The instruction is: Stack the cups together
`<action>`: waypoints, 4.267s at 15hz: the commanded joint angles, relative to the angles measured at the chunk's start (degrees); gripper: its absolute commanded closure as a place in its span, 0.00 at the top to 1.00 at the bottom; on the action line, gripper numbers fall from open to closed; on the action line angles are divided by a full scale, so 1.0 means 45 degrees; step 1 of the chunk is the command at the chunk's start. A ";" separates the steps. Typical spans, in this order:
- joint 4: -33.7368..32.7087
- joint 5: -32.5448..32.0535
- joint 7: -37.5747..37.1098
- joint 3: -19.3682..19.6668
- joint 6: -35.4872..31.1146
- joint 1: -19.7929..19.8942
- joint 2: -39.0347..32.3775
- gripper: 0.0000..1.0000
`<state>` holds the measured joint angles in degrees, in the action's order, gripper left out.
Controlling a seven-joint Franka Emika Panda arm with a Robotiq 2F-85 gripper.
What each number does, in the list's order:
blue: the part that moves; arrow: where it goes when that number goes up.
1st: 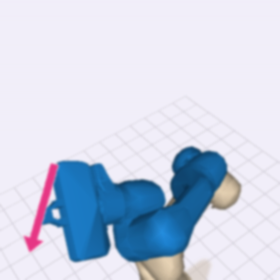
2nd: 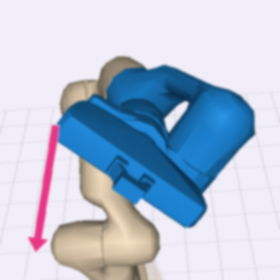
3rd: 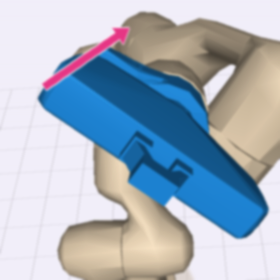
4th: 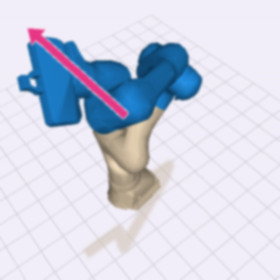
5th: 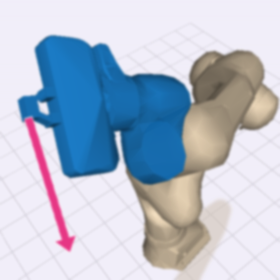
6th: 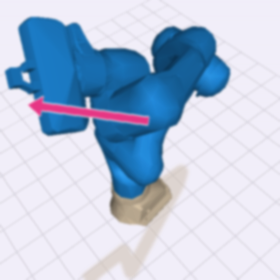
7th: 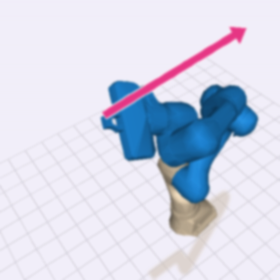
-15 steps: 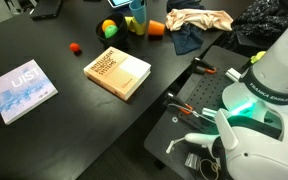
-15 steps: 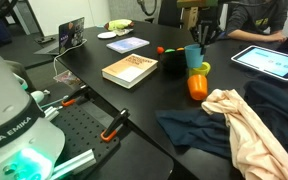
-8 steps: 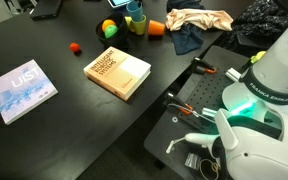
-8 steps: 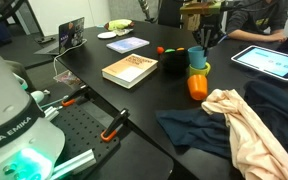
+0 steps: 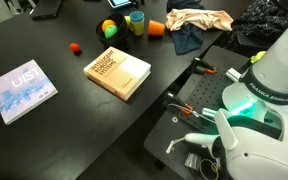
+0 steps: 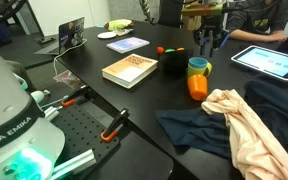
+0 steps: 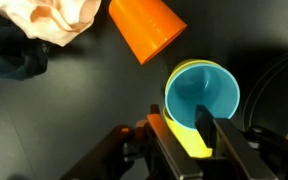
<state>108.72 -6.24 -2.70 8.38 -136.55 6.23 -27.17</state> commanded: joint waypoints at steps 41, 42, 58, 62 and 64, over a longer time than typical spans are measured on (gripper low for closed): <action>0.1686 -0.3138 -0.7170 0.1230 0.0184 -0.1904 -0.0634 1.00; 0.1767 -0.3223 -0.7217 0.1289 -0.0013 -0.1922 -0.0626 1.00; 0.2761 -0.3994 -0.7009 0.1908 -0.0943 -0.2095 -0.0176 1.00; 0.3467 -0.4275 -0.6946 0.2002 -0.1922 -0.2210 -0.0137 1.00; 0.3704 -0.4504 -0.6935 0.2135 -0.2487 -0.2316 -0.0126 1.00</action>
<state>122.40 -24.35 -33.77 16.30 -143.70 -2.73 -29.65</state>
